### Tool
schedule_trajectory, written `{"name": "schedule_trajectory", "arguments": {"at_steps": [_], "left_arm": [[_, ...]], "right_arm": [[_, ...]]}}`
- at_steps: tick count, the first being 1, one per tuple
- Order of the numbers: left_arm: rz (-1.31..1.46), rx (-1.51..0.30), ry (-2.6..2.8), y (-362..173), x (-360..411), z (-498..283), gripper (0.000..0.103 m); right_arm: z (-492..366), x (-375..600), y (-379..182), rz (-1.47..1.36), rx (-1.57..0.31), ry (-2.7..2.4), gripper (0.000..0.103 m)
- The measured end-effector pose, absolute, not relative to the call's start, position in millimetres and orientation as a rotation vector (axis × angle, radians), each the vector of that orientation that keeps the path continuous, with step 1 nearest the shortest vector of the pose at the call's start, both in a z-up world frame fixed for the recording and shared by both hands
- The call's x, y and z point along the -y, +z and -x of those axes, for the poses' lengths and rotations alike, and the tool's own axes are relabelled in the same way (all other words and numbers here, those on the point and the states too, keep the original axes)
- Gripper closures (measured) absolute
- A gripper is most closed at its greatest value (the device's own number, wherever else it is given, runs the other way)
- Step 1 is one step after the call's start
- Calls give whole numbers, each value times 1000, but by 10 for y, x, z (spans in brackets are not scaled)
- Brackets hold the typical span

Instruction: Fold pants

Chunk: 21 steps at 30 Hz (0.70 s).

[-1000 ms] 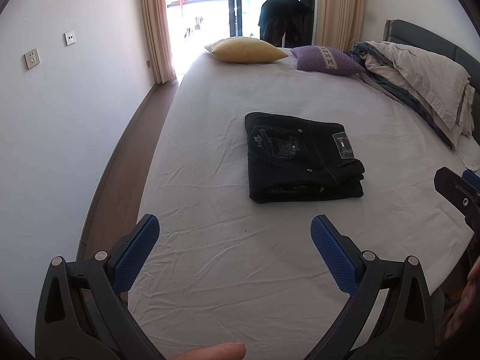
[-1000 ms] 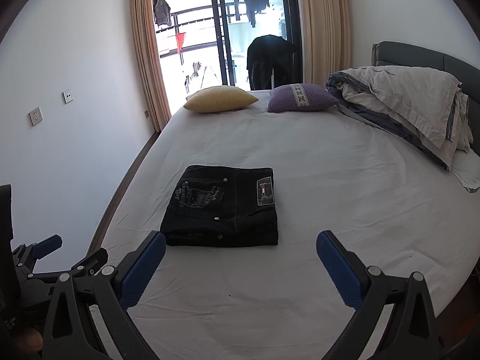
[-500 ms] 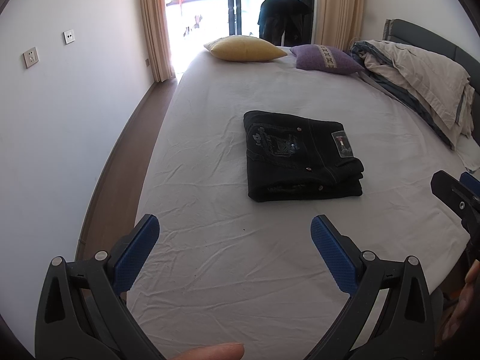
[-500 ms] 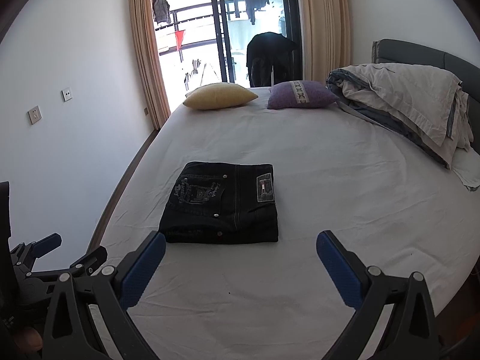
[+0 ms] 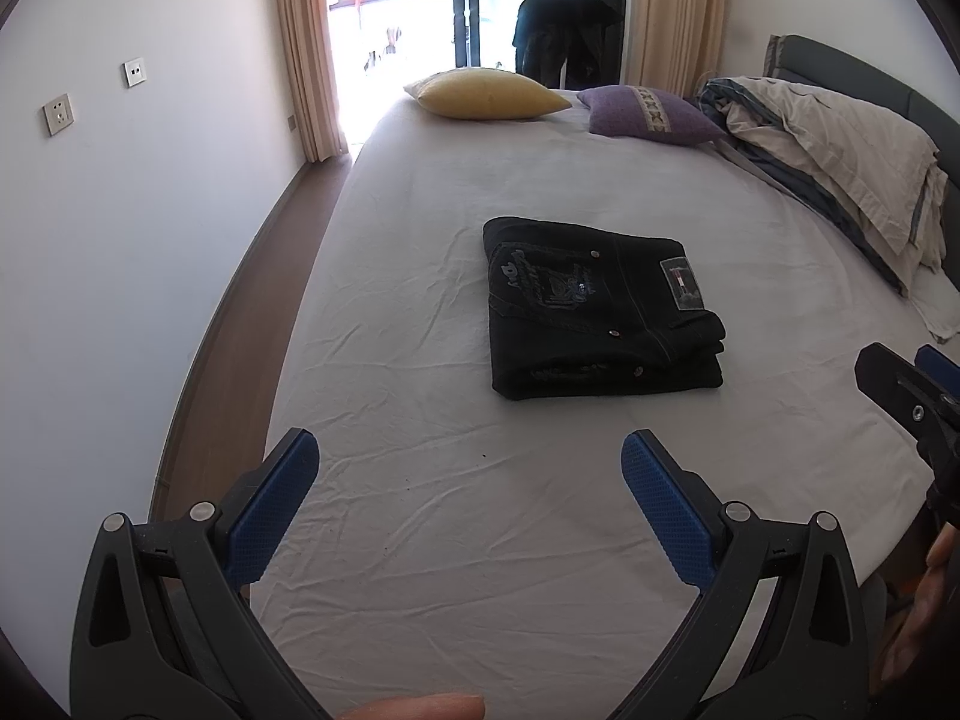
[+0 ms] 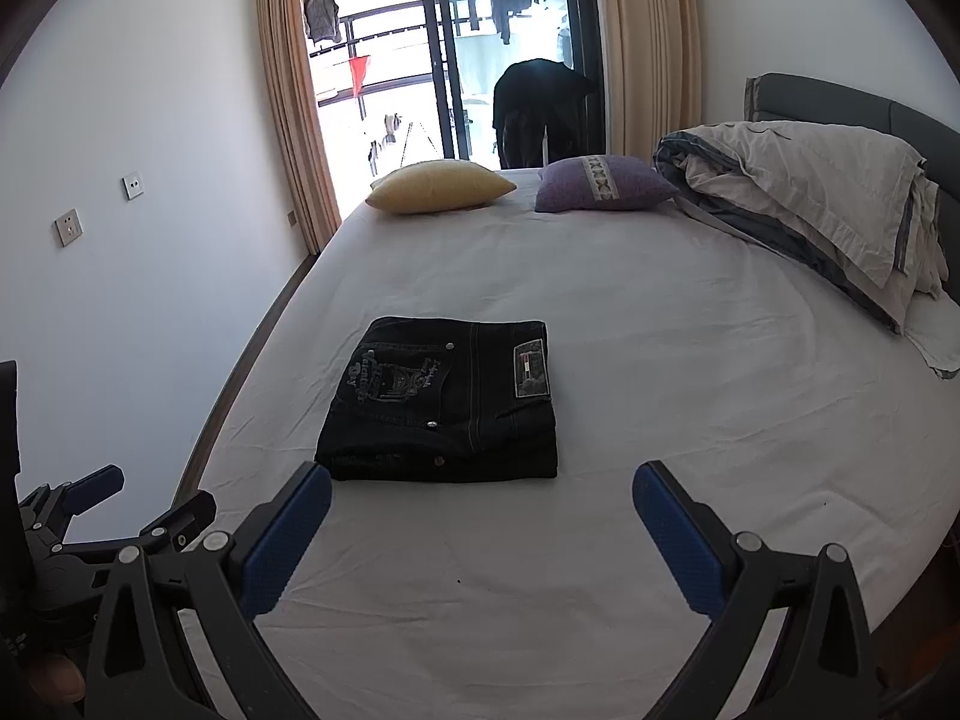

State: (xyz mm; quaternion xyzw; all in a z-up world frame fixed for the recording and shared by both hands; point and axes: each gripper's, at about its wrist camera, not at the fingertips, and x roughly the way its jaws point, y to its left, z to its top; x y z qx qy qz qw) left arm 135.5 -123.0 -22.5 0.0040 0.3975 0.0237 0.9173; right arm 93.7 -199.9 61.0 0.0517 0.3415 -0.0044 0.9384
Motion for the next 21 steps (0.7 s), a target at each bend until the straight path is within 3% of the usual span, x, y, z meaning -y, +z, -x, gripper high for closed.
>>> {"name": "schedule_trajectory", "arguments": {"at_steps": [21], "left_arm": [[-6,-824,44,-242,1231,-1356,0]], "right_arm": [[-926,2005,539,-106,-707,-6,0]]}}
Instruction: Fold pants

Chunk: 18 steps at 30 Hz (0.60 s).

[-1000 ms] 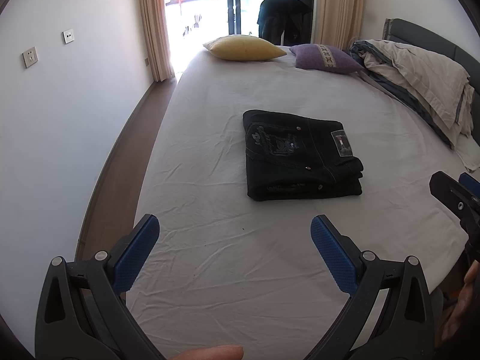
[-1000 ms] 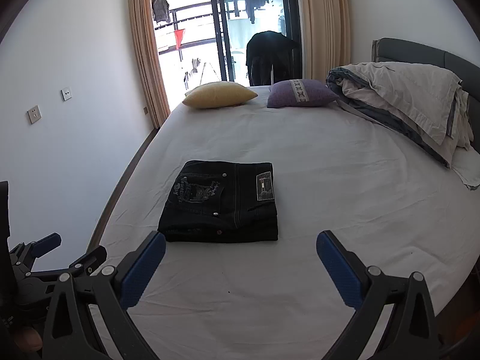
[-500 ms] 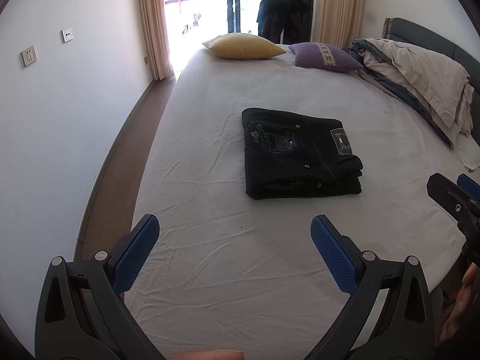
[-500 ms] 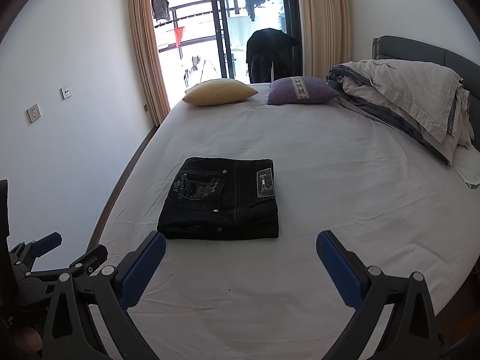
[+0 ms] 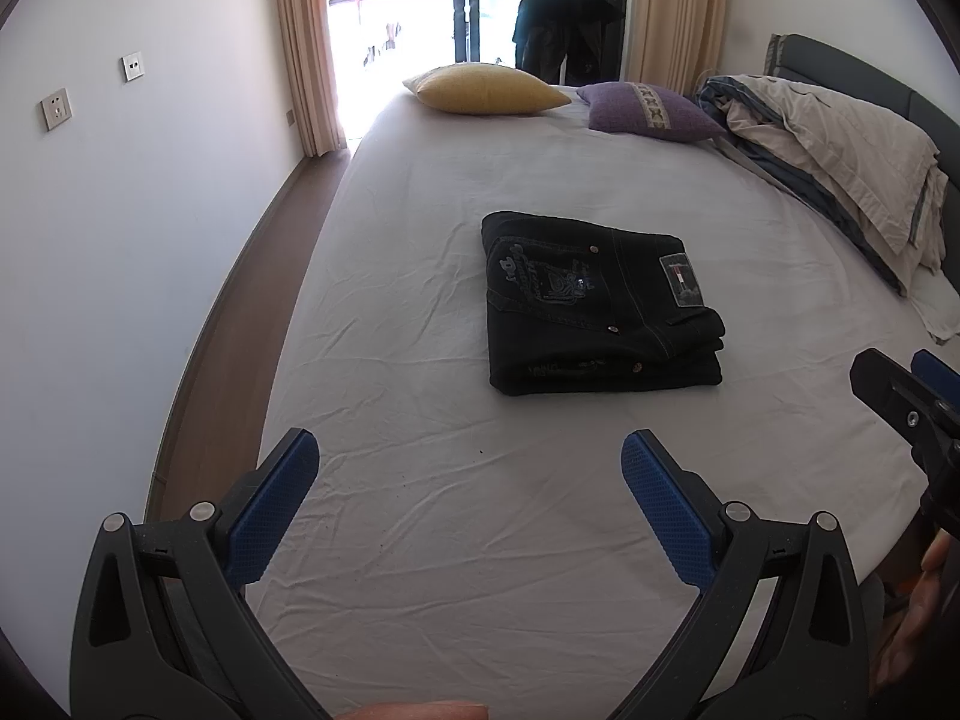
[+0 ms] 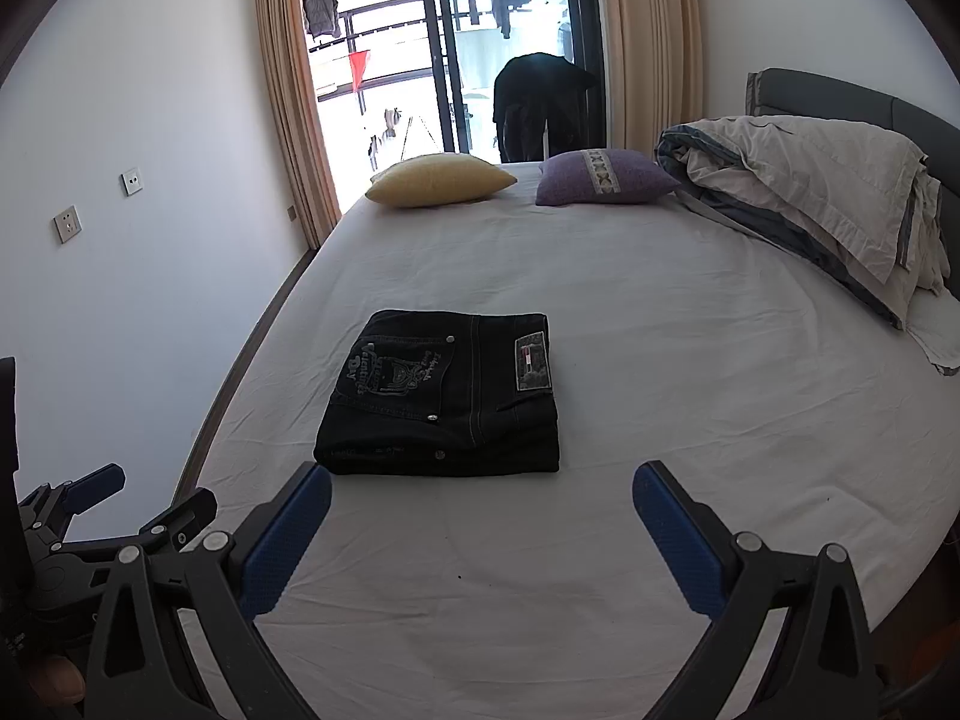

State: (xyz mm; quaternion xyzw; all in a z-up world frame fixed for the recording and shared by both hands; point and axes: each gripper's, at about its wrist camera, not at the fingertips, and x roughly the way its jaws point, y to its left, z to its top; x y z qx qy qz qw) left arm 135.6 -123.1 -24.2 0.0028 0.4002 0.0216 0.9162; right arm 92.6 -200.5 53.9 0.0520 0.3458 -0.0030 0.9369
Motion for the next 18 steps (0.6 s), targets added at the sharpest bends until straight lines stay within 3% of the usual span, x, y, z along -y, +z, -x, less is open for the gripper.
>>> {"name": "schedule_trajectory", "arguments": {"at_steps": [18], "left_arm": [[-2,-824,50,-268,1228,-1319,0]], "right_arm": [[-926,2012,502,-107,-713,-3,0]]}}
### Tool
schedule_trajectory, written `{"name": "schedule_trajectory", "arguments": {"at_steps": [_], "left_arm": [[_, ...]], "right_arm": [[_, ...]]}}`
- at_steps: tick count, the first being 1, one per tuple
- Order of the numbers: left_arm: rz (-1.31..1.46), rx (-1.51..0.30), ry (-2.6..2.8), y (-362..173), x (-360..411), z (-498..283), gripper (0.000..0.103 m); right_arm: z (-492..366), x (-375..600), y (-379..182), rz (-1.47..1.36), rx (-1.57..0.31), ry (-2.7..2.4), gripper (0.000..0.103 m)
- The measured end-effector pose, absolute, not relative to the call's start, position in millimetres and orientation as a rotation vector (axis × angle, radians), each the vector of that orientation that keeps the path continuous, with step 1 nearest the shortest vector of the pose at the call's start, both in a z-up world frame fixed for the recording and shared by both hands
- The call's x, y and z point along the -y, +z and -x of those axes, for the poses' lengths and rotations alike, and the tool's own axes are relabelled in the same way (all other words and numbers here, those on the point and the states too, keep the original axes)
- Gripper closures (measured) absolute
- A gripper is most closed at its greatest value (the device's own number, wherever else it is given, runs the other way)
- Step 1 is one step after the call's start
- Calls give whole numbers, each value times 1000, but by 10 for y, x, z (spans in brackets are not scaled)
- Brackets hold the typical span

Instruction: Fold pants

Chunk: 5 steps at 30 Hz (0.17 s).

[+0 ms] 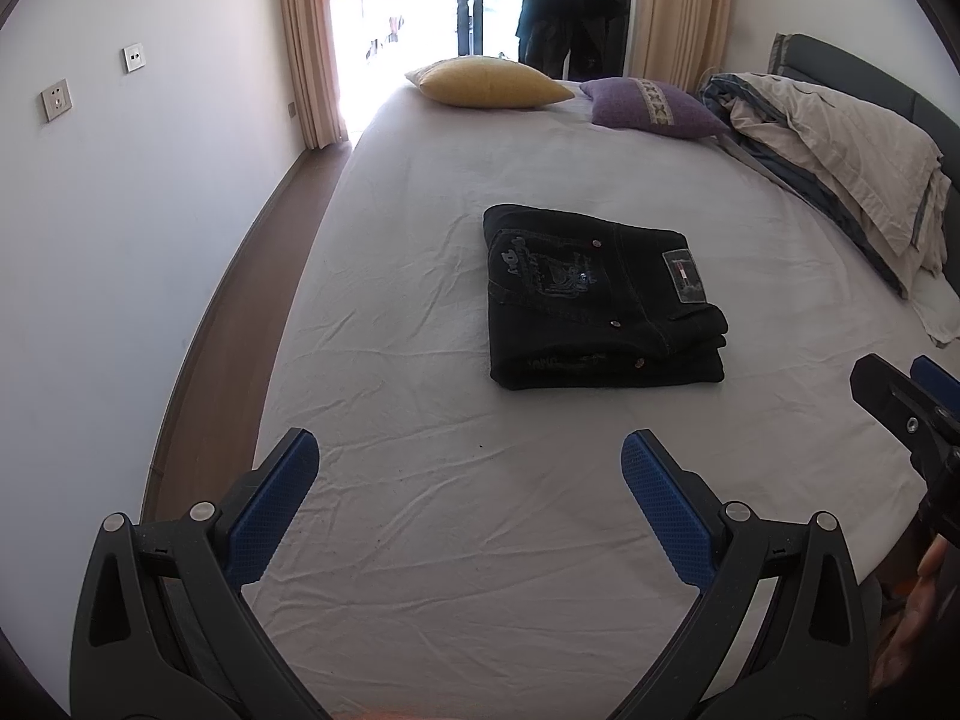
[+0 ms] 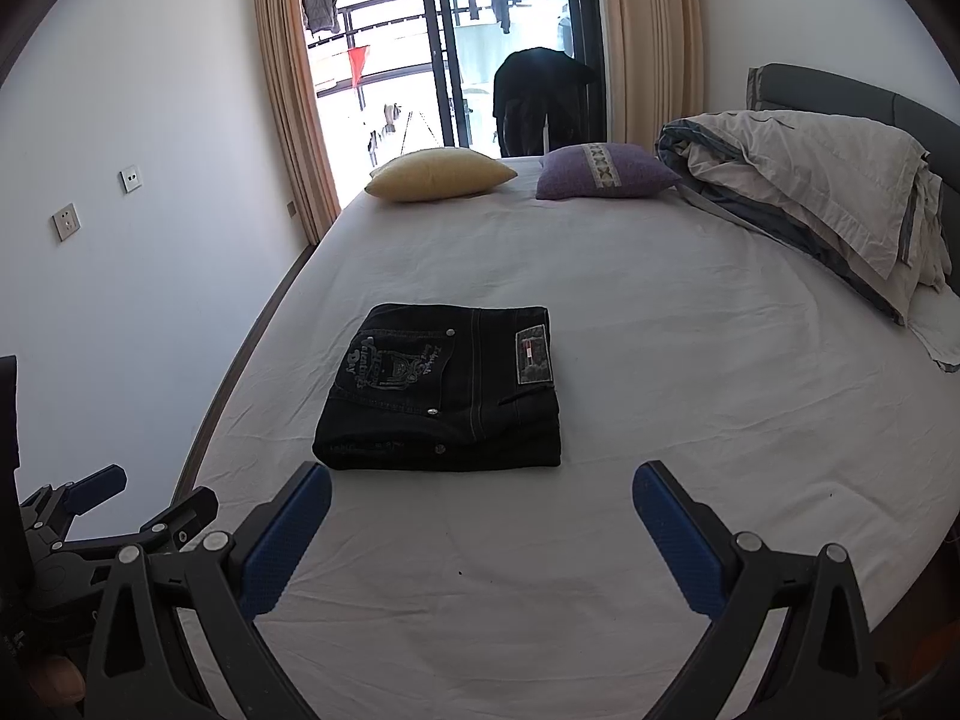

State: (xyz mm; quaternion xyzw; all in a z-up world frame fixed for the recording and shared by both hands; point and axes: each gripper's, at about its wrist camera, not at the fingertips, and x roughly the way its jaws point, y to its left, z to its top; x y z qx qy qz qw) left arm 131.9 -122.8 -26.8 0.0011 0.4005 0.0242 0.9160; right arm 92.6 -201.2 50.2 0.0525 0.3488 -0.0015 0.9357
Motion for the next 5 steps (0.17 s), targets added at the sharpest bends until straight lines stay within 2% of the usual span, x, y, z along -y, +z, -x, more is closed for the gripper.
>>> {"name": "schedule_trajectory", "arguments": {"at_steps": [5], "left_arm": [[-8,-814,53,-283,1286,-1224,0]], "right_arm": [[-942,2025,502,-108,-714,-2,0]]}}
